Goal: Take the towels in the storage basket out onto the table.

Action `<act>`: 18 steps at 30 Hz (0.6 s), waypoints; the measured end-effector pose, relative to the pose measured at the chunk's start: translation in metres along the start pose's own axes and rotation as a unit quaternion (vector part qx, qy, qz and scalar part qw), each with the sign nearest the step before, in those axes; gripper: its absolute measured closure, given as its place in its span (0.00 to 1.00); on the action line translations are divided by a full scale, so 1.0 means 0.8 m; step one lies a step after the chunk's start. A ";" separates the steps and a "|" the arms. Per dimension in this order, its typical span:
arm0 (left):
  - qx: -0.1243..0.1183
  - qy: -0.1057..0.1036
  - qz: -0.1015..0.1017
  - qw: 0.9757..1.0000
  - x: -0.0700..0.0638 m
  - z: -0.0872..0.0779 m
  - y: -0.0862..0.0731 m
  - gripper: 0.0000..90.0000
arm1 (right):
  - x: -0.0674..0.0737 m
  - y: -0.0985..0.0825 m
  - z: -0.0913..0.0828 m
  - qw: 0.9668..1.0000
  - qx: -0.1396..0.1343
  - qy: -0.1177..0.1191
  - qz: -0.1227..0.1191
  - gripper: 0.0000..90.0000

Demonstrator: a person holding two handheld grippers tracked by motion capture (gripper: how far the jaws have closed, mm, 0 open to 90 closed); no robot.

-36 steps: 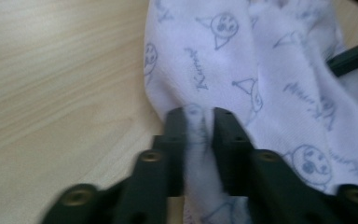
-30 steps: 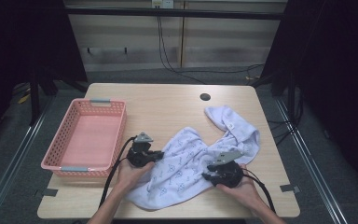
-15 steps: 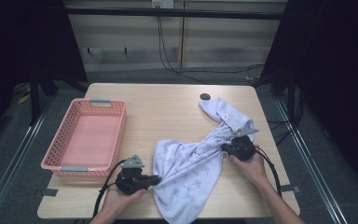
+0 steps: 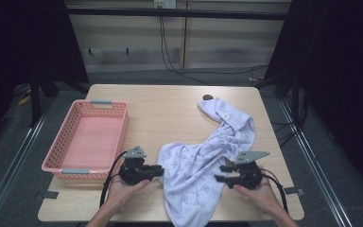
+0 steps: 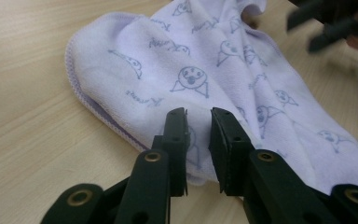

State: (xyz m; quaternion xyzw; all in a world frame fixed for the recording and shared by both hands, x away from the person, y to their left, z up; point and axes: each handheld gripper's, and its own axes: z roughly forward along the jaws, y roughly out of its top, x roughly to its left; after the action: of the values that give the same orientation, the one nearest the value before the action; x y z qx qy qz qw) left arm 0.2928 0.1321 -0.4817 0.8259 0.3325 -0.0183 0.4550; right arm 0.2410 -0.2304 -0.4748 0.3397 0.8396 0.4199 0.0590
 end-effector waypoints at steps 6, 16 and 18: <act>-0.010 0.007 -0.011 1.000 0.005 0.011 0.007 0.86 | 0.035 -0.005 0.037 0.995 0.028 0.096 -0.012 0.50; -0.036 0.025 -0.023 0.999 0.007 0.007 0.015 0.89 | 0.067 -0.011 0.054 0.993 0.044 0.044 -0.100 0.76; -0.046 0.029 -0.033 0.998 0.009 0.002 0.016 0.83 | 0.053 -0.009 0.053 0.996 0.048 0.038 -0.062 1.00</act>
State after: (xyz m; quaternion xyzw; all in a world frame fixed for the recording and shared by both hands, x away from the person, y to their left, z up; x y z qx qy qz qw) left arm 0.3059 0.1298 -0.4758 0.7929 0.3729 0.0057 0.4819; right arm 0.2215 -0.1789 -0.4995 0.2735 0.8796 0.3876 0.0363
